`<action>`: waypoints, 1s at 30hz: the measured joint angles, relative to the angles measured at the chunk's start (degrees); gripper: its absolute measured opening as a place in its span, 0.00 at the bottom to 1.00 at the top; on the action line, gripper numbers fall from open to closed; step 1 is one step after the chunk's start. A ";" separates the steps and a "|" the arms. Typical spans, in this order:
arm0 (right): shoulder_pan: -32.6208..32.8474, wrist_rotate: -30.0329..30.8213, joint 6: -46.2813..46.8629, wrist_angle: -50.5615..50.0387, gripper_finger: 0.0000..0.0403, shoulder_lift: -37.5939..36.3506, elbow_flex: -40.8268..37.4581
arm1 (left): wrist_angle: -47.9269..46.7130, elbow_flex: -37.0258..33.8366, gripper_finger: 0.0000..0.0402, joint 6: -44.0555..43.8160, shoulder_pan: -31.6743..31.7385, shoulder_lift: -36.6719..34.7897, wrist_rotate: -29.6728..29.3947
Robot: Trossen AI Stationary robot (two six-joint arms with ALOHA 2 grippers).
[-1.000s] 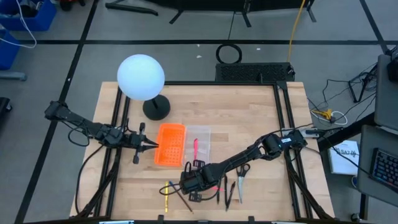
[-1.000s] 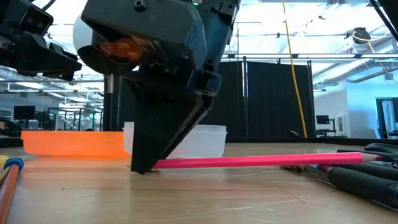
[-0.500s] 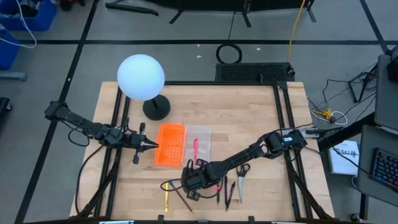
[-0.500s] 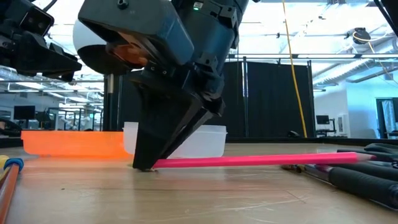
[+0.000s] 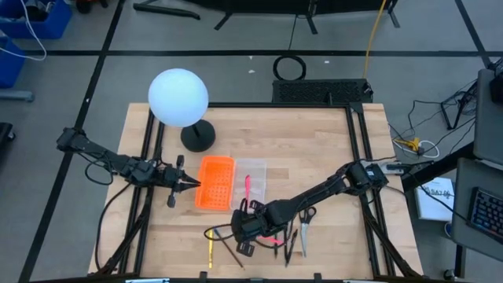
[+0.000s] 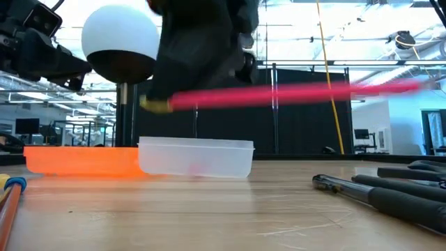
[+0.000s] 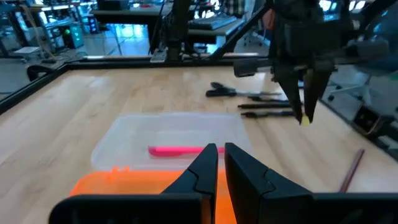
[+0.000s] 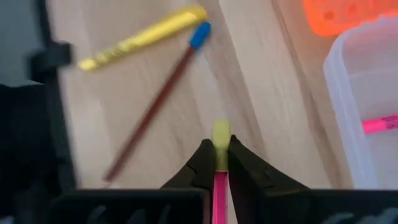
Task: Pick & place school supplies into a supply box
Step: Put the pink pen into the supply box
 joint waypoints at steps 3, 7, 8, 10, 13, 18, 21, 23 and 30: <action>-0.40 2.13 2.69 0.94 0.05 -2.12 0.11 | 1.38 0.00 0.09 -0.64 0.00 0.00 1.04; -1.91 9.78 6.72 2.84 0.06 -4.97 0.09 | 2.16 0.00 0.09 -2.00 0.01 0.00 1.03; -2.42 12.51 7.86 3.51 0.06 -5.99 0.09 | 2.20 0.00 0.09 -2.23 0.02 0.00 1.02; -3.50 18.89 10.89 4.80 0.05 -8.09 0.13 | 2.22 0.00 0.09 -2.90 0.02 0.00 1.02; -5.81 26.58 15.03 5.65 0.04 -10.28 0.22 | 2.19 0.00 0.09 -4.54 0.02 0.00 1.00; -11.75 23.28 18.05 7.01 0.05 -10.90 0.22 | 1.96 0.00 0.09 -4.88 0.04 0.00 1.00; -14.73 22.81 18.73 9.03 0.05 -10.55 -2.00 | 1.70 0.00 0.09 -4.88 0.04 -0.02 0.98; -16.60 22.85 20.54 13.65 0.05 -10.43 -6.39 | 1.15 0.00 0.09 -4.86 0.04 0.00 1.00; -21.53 22.27 28.35 28.33 0.04 -10.17 -22.80 | -0.90 0.00 0.09 -3.78 0.04 0.00 0.37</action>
